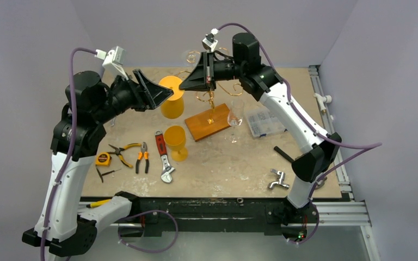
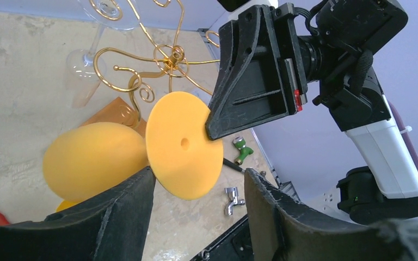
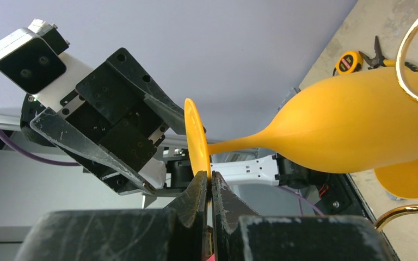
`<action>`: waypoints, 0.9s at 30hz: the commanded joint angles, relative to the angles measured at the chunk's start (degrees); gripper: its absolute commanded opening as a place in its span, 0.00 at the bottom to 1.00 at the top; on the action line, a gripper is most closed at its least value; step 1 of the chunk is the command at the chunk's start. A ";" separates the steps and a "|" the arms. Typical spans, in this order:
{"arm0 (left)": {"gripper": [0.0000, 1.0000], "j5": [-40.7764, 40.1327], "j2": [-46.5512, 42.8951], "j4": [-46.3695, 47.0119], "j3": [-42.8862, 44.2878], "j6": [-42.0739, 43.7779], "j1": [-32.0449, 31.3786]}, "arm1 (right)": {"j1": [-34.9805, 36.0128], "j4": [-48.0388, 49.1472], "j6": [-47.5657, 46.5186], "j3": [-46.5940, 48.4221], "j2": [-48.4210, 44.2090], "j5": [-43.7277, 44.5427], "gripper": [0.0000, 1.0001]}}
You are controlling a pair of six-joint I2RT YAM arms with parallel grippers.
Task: Take the wine glass off the wine glass rack
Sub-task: Place the wine glass at the center of the board.
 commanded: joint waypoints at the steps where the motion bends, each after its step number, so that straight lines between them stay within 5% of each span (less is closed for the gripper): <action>1: 0.56 1.53 -1.81 0.50 -0.03 -1.56 0.54 | 0.51 2.12 -1.65 2.67 -2.53 -1.70 0.00; 17: 0.34 6.68 -3.56 3.11 -3.03 -5.46 0.56 | 3.02 3.23 -2.75 0.67 -5.23 -1.50 0.00; 27: 0.32 9.60 -4.40 4.71 -4.70 -8.06 0.54 | 4.68 5.10 -3.31 -2.44 -7.40 -1.60 0.00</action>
